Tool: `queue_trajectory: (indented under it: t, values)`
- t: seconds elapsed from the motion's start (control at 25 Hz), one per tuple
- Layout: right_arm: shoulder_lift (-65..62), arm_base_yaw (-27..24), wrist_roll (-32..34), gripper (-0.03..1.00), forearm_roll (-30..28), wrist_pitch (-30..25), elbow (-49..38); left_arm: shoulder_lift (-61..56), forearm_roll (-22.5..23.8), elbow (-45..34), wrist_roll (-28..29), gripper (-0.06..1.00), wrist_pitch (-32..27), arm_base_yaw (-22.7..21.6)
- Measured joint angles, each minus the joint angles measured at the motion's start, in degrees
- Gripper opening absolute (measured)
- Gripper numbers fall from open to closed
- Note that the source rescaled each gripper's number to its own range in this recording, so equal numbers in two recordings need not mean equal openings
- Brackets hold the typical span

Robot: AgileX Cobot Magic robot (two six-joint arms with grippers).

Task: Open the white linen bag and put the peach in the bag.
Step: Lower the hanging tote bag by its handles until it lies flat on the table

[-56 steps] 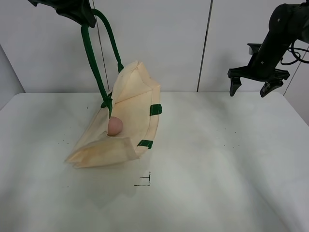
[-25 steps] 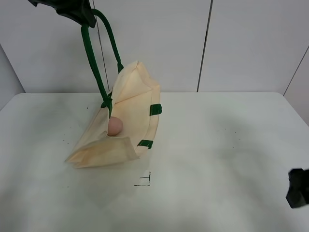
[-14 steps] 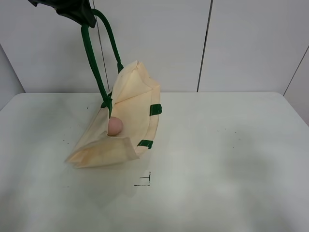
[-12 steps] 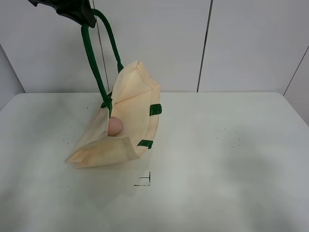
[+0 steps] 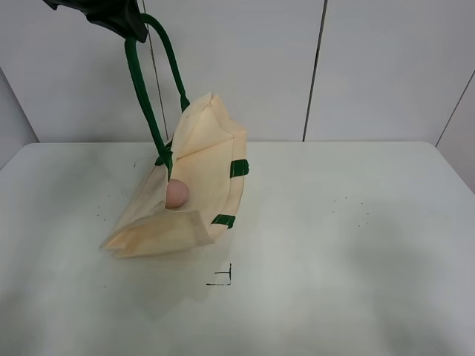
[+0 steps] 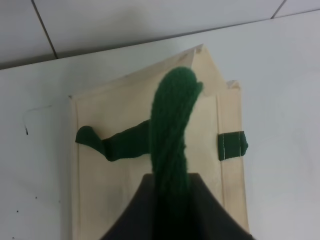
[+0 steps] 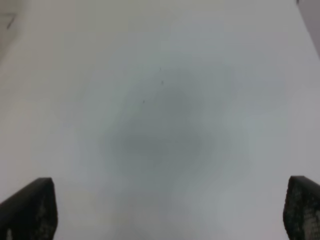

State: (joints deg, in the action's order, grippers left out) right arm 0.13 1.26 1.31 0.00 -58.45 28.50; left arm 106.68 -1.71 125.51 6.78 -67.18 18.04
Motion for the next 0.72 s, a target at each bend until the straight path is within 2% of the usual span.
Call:
queue_trajectory:
  t: [0.16,0.32,0.52,0.72]
  values:
    - [-0.3,0.0,0.0,1.00,0.0,0.0,0.0,0.0,0.0,-0.8,0.0,0.00,0.0,0.0]
    - [-0.3,0.0,0.0,1.00,0.0,0.0,0.0,0.0,-0.1,-6.2,0.0,0.00,0.2,0.0]
    - [-0.3,0.0,0.0,1.00,0.0,0.0,0.0,2.3,-0.5,-15.1,0.0,0.00,5.2,0.0]
    - [-0.3,0.0,0.0,1.00,0.0,0.0,0.0,10.3,-4.5,-18.2,0.0,0.00,8.6,0.0]
